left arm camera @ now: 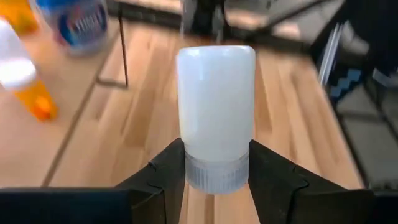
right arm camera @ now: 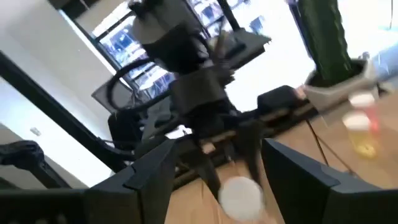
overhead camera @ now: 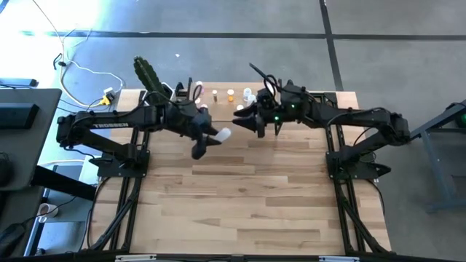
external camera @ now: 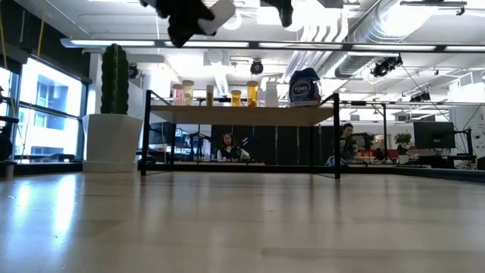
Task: Pick and place medicine bottles onto shelf by color
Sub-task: Put the white pill bottle on the shelf
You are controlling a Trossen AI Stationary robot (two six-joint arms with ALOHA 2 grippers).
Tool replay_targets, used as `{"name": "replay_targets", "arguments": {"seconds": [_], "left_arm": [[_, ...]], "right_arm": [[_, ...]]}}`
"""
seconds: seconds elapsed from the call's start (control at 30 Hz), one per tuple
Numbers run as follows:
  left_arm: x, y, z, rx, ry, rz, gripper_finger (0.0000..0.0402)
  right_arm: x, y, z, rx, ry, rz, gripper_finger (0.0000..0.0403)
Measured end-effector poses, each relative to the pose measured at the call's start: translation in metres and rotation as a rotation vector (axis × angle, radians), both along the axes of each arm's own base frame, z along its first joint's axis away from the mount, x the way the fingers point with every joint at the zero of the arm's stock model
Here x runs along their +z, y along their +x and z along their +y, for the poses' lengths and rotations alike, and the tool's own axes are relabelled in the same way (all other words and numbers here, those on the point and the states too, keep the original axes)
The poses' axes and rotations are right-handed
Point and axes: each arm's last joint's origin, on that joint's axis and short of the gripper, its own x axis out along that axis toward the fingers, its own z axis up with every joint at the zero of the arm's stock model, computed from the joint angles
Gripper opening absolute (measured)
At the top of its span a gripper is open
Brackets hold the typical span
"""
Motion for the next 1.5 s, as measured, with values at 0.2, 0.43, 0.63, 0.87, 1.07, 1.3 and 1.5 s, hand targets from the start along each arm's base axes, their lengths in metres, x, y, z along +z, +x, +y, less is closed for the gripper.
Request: {"name": "replay_targets", "arguments": {"seconds": [0.2, 0.43, 0.63, 0.87, 1.07, 1.3, 1.5], "left_arm": [[-0.014, -0.008, -0.011, -0.061, 0.103, 0.186, 0.0134], [-0.019, -0.010, -0.023, -0.129, 0.388, 0.314, 0.0134], [-0.017, -0.008, -0.035, -0.198, 0.685, 0.378, 0.0134], [-0.013, -0.006, -0.052, -0.308, 1.055, 0.457, 0.0134], [-0.006, 0.000, -0.067, -0.398, 1.273, 0.425, 0.0134], [0.003, 0.007, -0.073, -0.450, 1.433, 0.351, 0.0134], [0.008, 0.009, -0.070, -0.446, 1.498, 0.338, 0.0134]], "right_arm": [[-0.013, -0.005, -0.016, -0.009, 0.076, 0.137, 0.0229], [-0.027, 0.002, -0.014, 0.063, 0.165, 0.209, 0.0229], [-0.042, 0.015, -0.004, 0.088, 0.252, 0.269, 0.0229], [-0.054, 0.026, 0.009, 0.100, 0.367, 0.323, 0.0229], [-0.057, 0.029, 0.011, 0.074, 0.487, 0.344, 0.0229], [-0.056, 0.029, 0.011, 0.031, 0.641, 0.349, 0.0229], [-0.051, 0.031, 0.012, 0.065, 0.738, 0.319, 0.0229]]}}
